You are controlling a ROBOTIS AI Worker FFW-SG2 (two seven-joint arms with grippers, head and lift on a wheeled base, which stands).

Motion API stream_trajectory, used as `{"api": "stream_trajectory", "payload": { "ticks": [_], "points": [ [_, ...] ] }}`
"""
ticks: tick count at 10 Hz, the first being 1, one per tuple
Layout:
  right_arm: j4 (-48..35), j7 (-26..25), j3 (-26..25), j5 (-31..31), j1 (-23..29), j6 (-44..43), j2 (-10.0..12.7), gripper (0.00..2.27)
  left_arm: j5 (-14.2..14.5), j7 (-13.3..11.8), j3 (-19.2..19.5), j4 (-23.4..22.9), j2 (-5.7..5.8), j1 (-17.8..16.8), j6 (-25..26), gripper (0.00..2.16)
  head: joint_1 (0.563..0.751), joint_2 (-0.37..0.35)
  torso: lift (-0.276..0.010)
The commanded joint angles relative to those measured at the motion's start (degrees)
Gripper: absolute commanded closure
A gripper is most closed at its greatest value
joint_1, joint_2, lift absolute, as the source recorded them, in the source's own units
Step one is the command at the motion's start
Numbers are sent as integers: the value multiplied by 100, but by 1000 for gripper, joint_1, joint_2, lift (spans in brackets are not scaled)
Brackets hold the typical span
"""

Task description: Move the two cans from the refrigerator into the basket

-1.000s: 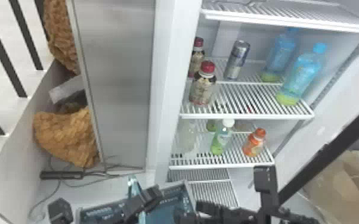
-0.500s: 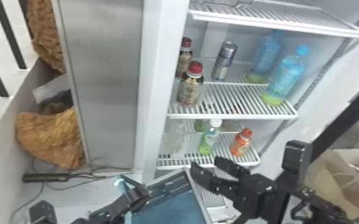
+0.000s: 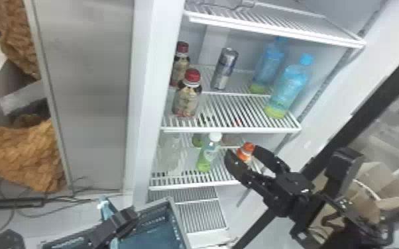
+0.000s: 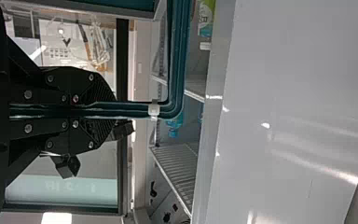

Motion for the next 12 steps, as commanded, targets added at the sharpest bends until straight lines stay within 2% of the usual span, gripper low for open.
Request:
{"api": "stream_trajectory", "payload": {
  "ticks": [1,5,9,12],
  "points": [
    [297,-9,-146,0,-93,-497,5,317,0,0,-11,0,2,0,-1,1191,695,-350,-31],
    [1028,-219,-283,0,-669,-1299,5,317,0,8,-56,0,28,-85,-1,1191,695,-350,-31],
    [1563,-342,-271,194,-1175,-1355,84,321,11,26,-91,0,37,-127,-29,1191,695,-350,-31],
    [2083,-334,-237,560,-1935,-1214,102,321,34,35,-148,0,46,-141,-43,1191,695,-350,-31]
  ]
}}
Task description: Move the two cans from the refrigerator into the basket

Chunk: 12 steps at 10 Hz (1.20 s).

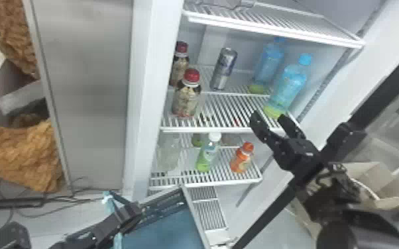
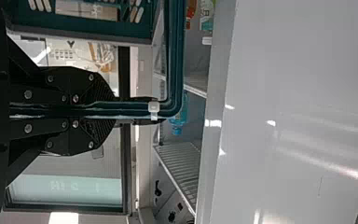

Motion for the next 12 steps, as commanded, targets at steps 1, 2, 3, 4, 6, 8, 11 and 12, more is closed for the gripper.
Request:
{"api": "stream_trajectory", "payload": {
  "ticks": [1,2,3,4,6,8,11,12],
  "points": [
    [274,1,12,216,-367,42,-9,317,14,8,-14,0,0,-1,0,1191,695,-350,-31],
    [429,-8,92,273,-564,84,-61,317,26,8,-26,0,0,-1,0,1191,695,-350,-31],
    [612,-8,206,285,-775,126,-132,311,26,8,-26,0,0,13,0,1191,695,-350,-31],
    [809,1,274,319,-986,140,-149,308,26,8,-26,0,0,13,0,1191,695,-350,-31],
    [1217,-16,423,479,-1366,140,-176,311,37,17,-26,0,0,13,14,1191,695,-350,-31],
    [1667,-34,629,536,-1788,154,-228,309,37,26,-37,0,0,13,14,1191,695,-350,-31],
    [2215,-34,789,593,-2294,154,-263,305,37,35,-37,0,0,13,14,1191,695,-350,-31],
    [2412,-43,880,616,-2477,154,-299,305,37,35,-37,0,0,-1,14,1191,695,-350,-31]
  ]
}}
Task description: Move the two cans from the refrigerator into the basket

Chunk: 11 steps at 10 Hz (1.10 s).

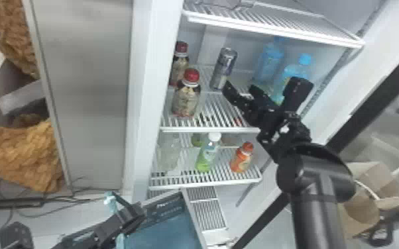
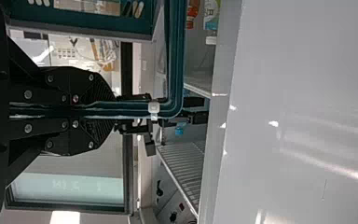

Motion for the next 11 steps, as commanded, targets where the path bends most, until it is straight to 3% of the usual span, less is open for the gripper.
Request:
{"api": "stream_trajectory", "payload": {
  "ticks": [1,11],
  "points": [
    [279,-3,75,56,-239,0,-25,305,0,-1,-5,0,0,-1,0,1191,695,-350,-31],
    [1516,-144,441,273,-1321,0,-105,243,11,17,-28,0,26,-71,0,1191,695,-342,-31]
  ]
}}
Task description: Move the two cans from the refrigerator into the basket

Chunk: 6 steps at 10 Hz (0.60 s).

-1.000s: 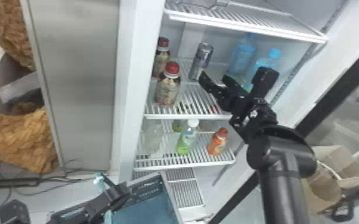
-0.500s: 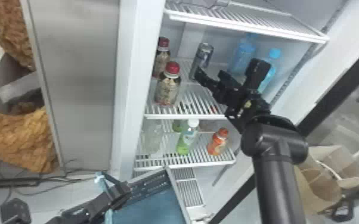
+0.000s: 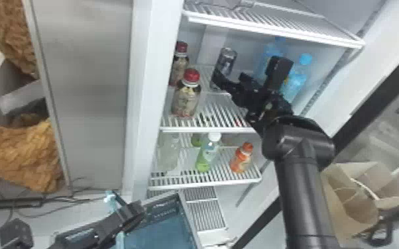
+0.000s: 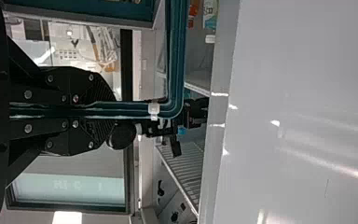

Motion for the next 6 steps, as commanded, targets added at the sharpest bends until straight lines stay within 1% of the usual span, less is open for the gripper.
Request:
{"api": "stream_trajectory", "payload": {
  "ticks": [1,6],
  "points": [
    [232,-10,78,22,-174,0,-13,243,0,-1,0,9,0,-8,0,1191,695,-339,-31],
    [781,-80,203,136,-596,0,-57,228,-12,17,-11,24,0,-64,0,1191,692,-330,-31]
  ]
}}
